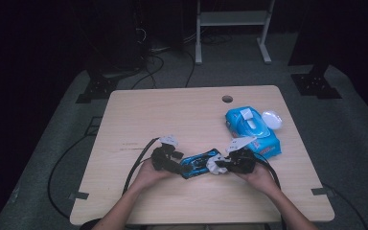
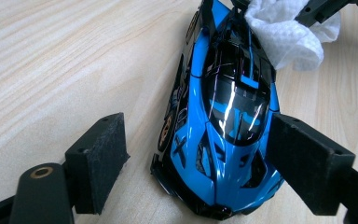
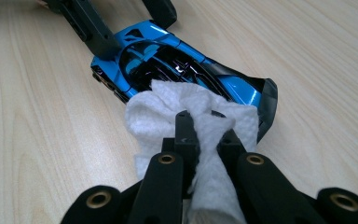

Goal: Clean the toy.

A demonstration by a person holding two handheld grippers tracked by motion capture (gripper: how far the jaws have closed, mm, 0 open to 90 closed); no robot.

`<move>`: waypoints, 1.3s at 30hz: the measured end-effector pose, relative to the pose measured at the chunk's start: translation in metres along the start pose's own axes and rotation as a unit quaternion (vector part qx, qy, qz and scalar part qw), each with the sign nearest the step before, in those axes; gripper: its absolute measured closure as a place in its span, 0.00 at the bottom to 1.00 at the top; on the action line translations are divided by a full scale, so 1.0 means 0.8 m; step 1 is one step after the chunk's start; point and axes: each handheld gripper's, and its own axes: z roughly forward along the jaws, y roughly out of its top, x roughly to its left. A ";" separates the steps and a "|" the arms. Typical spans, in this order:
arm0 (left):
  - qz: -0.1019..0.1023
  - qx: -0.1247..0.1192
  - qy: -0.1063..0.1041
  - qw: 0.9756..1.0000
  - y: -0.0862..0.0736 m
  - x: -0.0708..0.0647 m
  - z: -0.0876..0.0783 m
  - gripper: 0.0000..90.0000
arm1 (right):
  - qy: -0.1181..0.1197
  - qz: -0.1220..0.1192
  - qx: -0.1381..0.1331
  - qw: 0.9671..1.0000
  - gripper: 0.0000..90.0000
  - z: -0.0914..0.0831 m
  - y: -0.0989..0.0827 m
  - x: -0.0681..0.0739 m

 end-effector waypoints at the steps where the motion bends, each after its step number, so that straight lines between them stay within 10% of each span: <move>1: 0.000 0.000 0.000 1.000 0.000 0.000 0.000 0.24 | 0.000 0.000 0.000 1.000 0.93 0.000 0.000 0.000; 27: -0.013 0.005 -0.050 0.999 -0.001 -0.002 0.000 0.41 | 0.005 0.013 -0.010 1.000 0.94 -0.005 -0.012 0.007; 39: 0.033 0.008 -0.023 0.999 -0.002 -0.016 -0.003 0.47 | 0.007 0.020 -0.019 1.000 0.94 -0.006 -0.019 0.008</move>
